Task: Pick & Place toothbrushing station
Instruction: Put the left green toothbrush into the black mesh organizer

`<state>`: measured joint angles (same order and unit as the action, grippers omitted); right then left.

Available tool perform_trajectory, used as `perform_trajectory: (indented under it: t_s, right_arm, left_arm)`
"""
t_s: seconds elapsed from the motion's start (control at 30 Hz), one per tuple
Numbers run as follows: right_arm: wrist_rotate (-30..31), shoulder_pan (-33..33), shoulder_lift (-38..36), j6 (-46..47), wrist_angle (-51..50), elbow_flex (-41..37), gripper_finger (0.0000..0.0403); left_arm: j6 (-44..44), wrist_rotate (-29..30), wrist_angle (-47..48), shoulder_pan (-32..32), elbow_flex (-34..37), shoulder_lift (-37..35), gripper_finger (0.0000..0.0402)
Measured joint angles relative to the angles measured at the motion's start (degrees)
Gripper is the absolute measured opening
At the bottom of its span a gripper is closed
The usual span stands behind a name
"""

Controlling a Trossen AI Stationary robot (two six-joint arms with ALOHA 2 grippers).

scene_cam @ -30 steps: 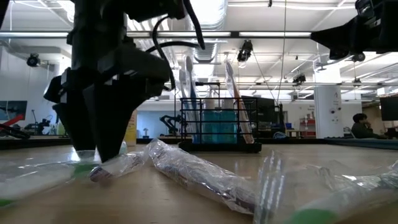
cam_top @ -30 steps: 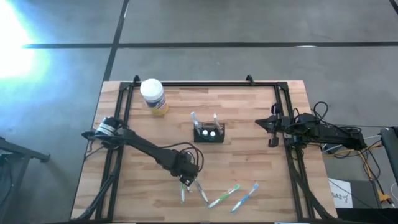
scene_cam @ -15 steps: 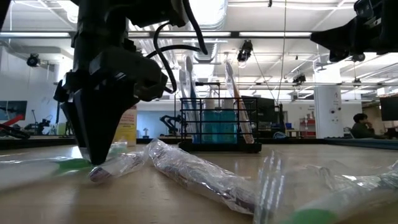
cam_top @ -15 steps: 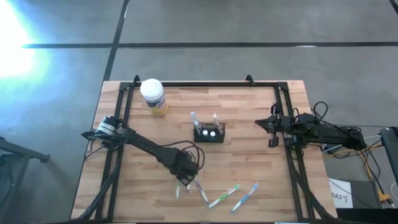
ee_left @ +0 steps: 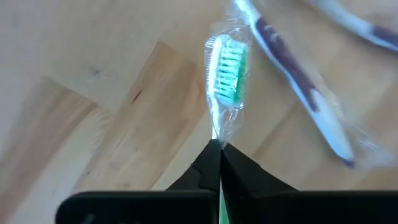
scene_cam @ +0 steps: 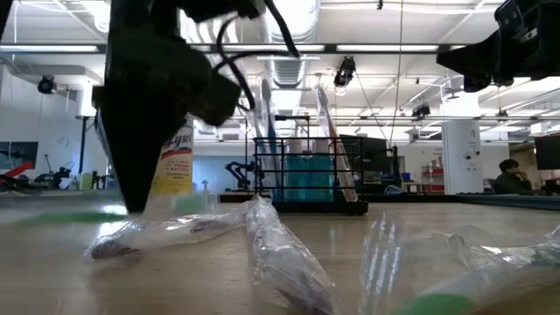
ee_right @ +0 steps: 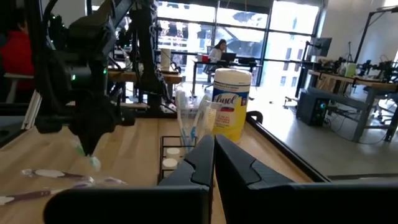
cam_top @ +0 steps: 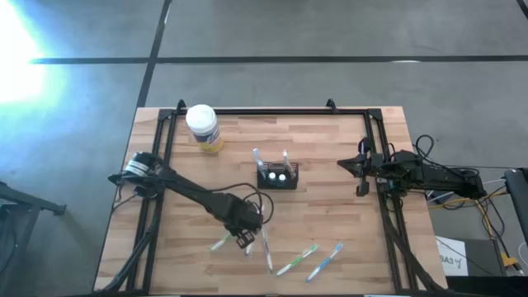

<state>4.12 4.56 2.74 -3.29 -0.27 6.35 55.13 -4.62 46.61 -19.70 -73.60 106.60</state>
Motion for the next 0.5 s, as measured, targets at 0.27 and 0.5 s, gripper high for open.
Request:
perform_trajectory:
  t_s: [0.27, 0.5]
  right_arm:
    - [0.0, -0.02, -0.02, 0.18, 0.04, 0.0, 0.0008]
    - [0.0, -0.04, 0.0, 0.32, 0.05, -0.02, 0.0008]
  left_arm:
    - [-10.32, 10.14, 0.83, 0.0, -0.02, -13.04, 0.0003]
    - [-36.43, 20.66, -4.2, -1.59, 1.11, -28.96, 0.0003]
